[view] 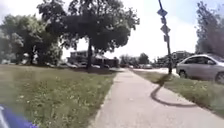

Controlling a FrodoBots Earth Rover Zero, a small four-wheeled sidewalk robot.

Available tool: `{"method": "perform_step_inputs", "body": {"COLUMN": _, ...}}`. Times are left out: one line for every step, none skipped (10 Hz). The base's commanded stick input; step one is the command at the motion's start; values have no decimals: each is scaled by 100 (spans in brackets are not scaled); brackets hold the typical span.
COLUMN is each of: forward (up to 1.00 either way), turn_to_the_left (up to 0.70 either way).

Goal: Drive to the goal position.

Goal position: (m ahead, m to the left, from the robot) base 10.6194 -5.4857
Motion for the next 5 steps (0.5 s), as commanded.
{"method": "perform_step_inputs", "body": {"forward": 70, "turn_to_the_left": -35}}
{"method": "perform_step_inputs", "body": {"forward": 70, "turn_to_the_left": -35}}
{"method": "perform_step_inputs", "body": {"forward": 70, "turn_to_the_left": -35}}
{"method": "perform_step_inputs", "body": {"forward": 70, "turn_to_the_left": -35}}
{"method": "perform_step_inputs", "body": {"forward": 70, "turn_to_the_left": -9}}
